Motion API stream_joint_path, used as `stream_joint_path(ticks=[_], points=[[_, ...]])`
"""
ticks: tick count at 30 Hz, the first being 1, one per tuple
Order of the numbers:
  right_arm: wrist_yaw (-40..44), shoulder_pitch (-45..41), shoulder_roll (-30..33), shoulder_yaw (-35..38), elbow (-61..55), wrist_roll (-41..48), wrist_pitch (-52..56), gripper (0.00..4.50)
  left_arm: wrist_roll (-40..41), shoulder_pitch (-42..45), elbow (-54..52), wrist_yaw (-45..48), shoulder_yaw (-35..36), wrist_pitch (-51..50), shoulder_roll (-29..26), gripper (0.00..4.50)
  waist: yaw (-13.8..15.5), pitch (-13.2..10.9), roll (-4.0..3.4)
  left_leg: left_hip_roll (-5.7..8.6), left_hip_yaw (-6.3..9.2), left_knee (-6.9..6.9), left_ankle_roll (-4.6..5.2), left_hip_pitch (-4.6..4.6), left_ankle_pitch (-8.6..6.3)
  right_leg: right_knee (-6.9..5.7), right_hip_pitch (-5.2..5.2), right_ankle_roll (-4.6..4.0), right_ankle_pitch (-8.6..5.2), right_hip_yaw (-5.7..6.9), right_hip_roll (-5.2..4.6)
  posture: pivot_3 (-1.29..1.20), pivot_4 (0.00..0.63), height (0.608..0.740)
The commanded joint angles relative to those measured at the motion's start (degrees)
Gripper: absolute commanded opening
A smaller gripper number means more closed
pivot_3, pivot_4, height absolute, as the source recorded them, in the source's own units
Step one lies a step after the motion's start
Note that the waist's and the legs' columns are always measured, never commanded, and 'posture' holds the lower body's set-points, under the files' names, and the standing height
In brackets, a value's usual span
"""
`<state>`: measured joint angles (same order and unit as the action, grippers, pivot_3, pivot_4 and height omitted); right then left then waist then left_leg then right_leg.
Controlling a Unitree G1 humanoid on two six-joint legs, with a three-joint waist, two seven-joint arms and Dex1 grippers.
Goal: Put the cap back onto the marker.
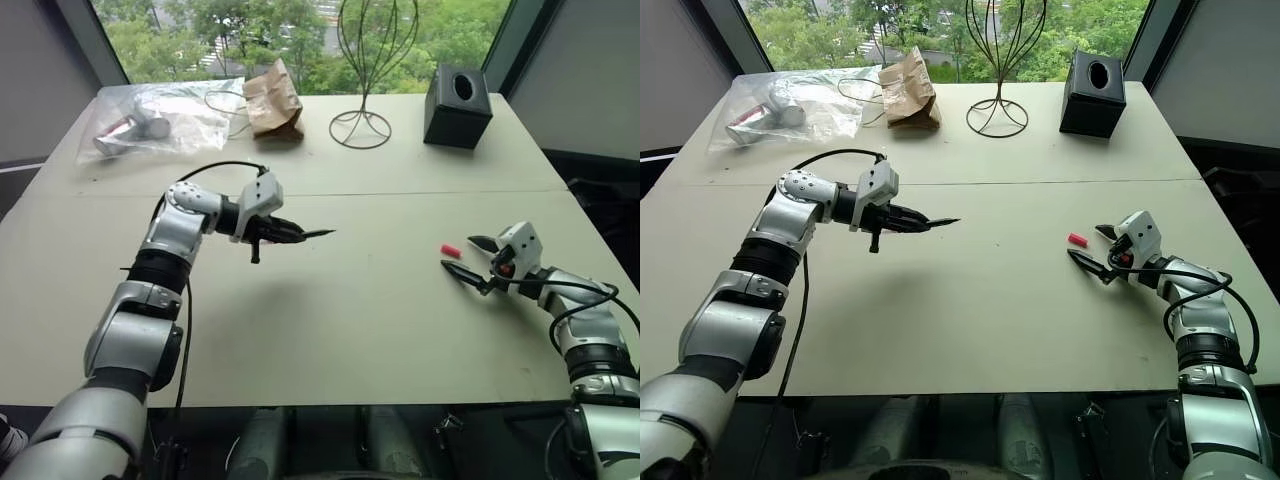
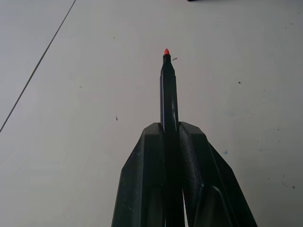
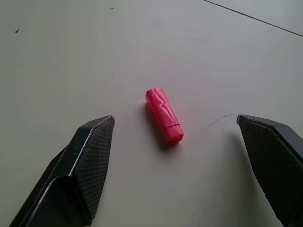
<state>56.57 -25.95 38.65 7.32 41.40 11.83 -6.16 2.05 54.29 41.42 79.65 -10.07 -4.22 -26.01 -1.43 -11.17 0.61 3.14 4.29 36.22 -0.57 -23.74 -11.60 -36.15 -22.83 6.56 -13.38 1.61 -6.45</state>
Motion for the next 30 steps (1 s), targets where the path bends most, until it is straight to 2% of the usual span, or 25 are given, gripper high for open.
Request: stream_joint_path(ticks=[1,5,15,21,26,27,28,30], points=[[-0.08,-0.39,-1.64,-2.17,0.76,-2.0,0.2,2.64,1.62,0.61,-2.09,-0.65,1.38,0.11,-0.43,0.0,-0.17,0.01,0.01,0.0,0.0,0.0,0.0,0.06,0.0,0.0,0.07,0.0,0.0,0.0,0.0,0.0,0.15,0.74],[0.14,-0.3,-1.95,-2.97,0.97,-2.69,-0.15,0.69,1.94,0.3,-2.48,-1.38,1.61,-0.14,-0.64,0.0,-0.66,0.02,0.03,-0.07,0.09,0.01,-0.02,0.27,-0.01,0.03,0.33,0.16,-0.12,0.0,-0.03,0.0,0.15,0.74],[-0.75,1.72,-1.59,-2.95,-4.67,-1.91,0.72,0.69,2.85,-0.26,-2.87,-2.77,1.8,0.01,-1.61,0.0,-0.88,0.03,0.06,-0.06,0.14,-0.01,-0.02,0.28,-0.01,0.02,0.33,0.06,-0.05,0.0,-0.06,0.0,0.15,0.74],[-0.06,4.33,0.3,-3.04,-26.31,1.4,10.08,0.69,3.5,0.13,-3.64,-2.66,1.95,0.56,-2.02,0.0,-0.85,-0.01,-0.02,-0.05,0.14,-0.17,-0.02,0.12,-0.01,0.02,0.08,0.03,-0.05,-0.01,-0.06,0.0,0.15,0.74],[-0.81,4.51,0.66,-2.29,-32.89,3.04,16.2,0.69,3.65,0.28,-3.77,-2.92,1.96,0.74,-1.7,0.0,-0.28,-0.02,-0.02,-0.02,0.14,-0.09,-0.01,-0.3,-0.01,0.01,-0.28,0.03,-0.04,-0.01,-0.07,0.0,0.15,0.74],[-0.77,4.87,0.78,-2.56,-32.97,2.85,16.43,0.15,3.61,0.26,-3.58,-3.1,1.96,0.92,-1.57,0.0,0.11,-0.02,-0.02,-0.01,0.15,-0.08,-0.01,-0.34,-0.01,0.03,-0.3,0.03,-0.04,-0.01,-0.07,0.0,0.15,0.74],[-0.9,5.24,0.91,-2.84,-33.02,2.57,16.78,0.01,3.59,0.2,-3.45,-3.22,1.96,1.06,-1.48,0.0,0.47,-0.02,-0.02,0.01,0.13,-0.08,-0.01,-0.35,-0.01,0.04,-0.3,0.04,-0.04,-0.01,-0.07,0.0,0.15,0.74],[-1.13,5.83,1.04,-3.15,-32.76,2.01,16.62,0.01,3.66,-0.04,-3.49,-3.3,1.96,1.03,-1.4,0.0,0.92,-0.02,-0.02,0.02,0.12,-0.08,-0.01,-0.4,-0.01,0.04,-0.36,0.04,-0.04,-0.01,-0.08,0.0,0.15,0.74]])
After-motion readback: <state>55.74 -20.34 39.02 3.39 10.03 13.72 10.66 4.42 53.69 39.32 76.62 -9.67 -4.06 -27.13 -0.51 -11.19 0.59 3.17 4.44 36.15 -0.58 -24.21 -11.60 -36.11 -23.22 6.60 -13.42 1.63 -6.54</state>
